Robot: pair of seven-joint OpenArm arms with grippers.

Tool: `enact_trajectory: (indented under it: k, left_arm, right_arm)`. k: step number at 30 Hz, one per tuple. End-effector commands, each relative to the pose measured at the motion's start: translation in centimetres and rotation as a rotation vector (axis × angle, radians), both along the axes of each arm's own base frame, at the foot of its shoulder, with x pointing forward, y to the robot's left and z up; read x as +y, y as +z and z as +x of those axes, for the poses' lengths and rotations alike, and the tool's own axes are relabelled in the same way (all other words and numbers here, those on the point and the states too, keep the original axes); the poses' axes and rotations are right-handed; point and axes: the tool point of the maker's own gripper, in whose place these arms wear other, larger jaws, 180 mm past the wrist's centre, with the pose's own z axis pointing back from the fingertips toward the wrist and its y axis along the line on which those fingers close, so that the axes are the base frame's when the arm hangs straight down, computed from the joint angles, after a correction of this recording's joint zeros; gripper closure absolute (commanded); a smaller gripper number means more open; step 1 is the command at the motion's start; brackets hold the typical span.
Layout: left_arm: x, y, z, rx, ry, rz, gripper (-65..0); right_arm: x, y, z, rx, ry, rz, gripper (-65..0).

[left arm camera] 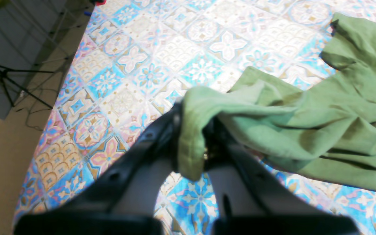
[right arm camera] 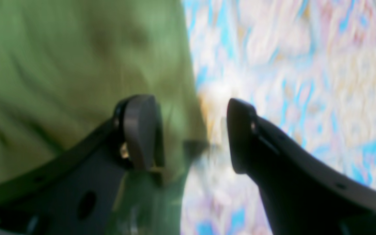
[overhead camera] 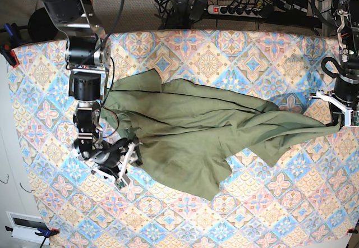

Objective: Layout the t-shirt on the table in an organized manner, then fold the t-shirt properly
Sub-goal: 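Pull the grasped hem with the right gripper away from the left gripper, then lift the green t-shirt high with both grippers, stretching it between them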

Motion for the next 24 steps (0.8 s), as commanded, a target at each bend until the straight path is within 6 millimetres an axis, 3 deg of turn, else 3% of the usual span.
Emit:
enact_trajectory:
  k: [1,6,10,14,21,24]
  left_arm:
    - [0.0,1.5,0.5,-0.045,-0.015,0.030,0.0]
    - [0.1,1.1,0.1,-0.032,-0.015,0.030,0.0]
    - [0.1,1.1,0.1,-0.030,-0.015,0.030,0.0]
    - [0.1,1.1,0.1,-0.031,-0.014,0.031,0.0]
    - [0.1,1.1,0.1,-0.033,-0.014,0.031,0.0]
    - [0.1,1.2,0.2,-0.035,-0.014,0.031,0.0]
  right_arm:
    - [0.3,1.8,1.4,-0.049,0.001,0.028,-33.4]
    - [0.9,2.7,3.1,-0.050,0.004,0.074,-33.6]
    - [1.5,0.6,2.5,0.005,-0.001,0.124,-33.6]
    - [1.5,-0.3,2.0,0.029,-0.004,0.131,-32.7]
    - [1.5,-0.6,1.7,0.037,-0.003,0.129,-21.9]
    - [1.4,-0.6,1.7,0.037,-0.009,0.132,-11.5]
